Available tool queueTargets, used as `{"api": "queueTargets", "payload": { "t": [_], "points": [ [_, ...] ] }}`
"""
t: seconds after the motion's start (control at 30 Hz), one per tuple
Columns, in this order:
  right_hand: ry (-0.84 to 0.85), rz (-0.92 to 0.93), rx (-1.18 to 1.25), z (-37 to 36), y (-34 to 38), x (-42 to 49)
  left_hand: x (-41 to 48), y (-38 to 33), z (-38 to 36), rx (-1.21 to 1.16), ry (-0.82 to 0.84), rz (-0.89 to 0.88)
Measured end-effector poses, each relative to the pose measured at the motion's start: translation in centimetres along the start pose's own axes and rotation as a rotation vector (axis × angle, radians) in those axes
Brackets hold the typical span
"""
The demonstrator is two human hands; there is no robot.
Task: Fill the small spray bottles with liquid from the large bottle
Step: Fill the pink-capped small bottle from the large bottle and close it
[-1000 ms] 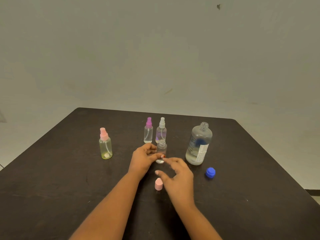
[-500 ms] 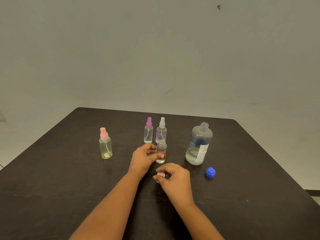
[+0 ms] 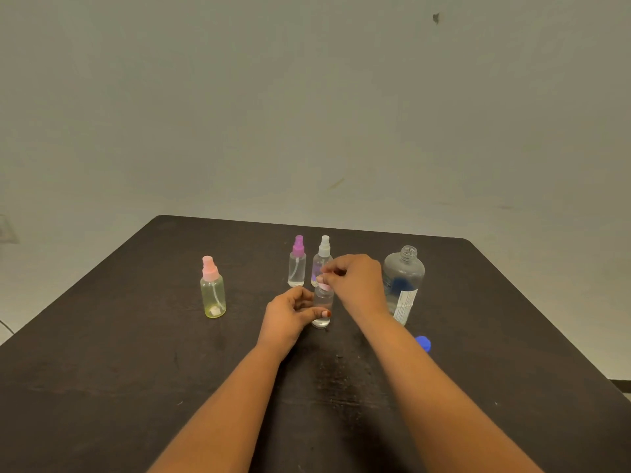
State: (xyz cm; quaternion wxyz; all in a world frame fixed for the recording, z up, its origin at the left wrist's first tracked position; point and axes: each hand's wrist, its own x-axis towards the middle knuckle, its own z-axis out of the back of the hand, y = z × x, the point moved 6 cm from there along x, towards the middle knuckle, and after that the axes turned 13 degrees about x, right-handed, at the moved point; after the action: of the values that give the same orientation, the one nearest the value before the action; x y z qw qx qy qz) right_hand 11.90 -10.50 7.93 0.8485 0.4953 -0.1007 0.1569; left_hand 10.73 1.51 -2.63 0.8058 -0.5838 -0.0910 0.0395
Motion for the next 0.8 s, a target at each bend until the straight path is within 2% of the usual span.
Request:
{"api": "queueTargets", "payload": {
  "t": [0.13,0.33,0.5,0.6,0.73,0.8],
  "points": [
    [0.038,0.002,-0.03,-0.2,0.1,0.1,0.0,0.1,0.1,-0.004,0.003,-0.004],
    [0.171,0.014,-0.257,-1.1,0.3,0.7,-0.1,-0.2,0.0,-0.008,-0.011,-0.001],
    [0.373,-0.047,-0.43,-1.5,0.8,1.1,0.0,-0.2,0.0,0.008,-0.012,0.004],
    [0.316,0.017,-0.467,-1.7,1.0,1.5,-0.1,-0.2,0.1,0.005,-0.01,0.002],
    [0.345,-0.015,-0.526,-2.3,0.6,1.4,0.0,0.0,0.2,0.023,-0.01,0.002],
    [0.286,0.058,-0.52,-1.9,1.3,1.2,0.1,0.1,0.2,0.031,-0.013,0.006]
  ]
}}
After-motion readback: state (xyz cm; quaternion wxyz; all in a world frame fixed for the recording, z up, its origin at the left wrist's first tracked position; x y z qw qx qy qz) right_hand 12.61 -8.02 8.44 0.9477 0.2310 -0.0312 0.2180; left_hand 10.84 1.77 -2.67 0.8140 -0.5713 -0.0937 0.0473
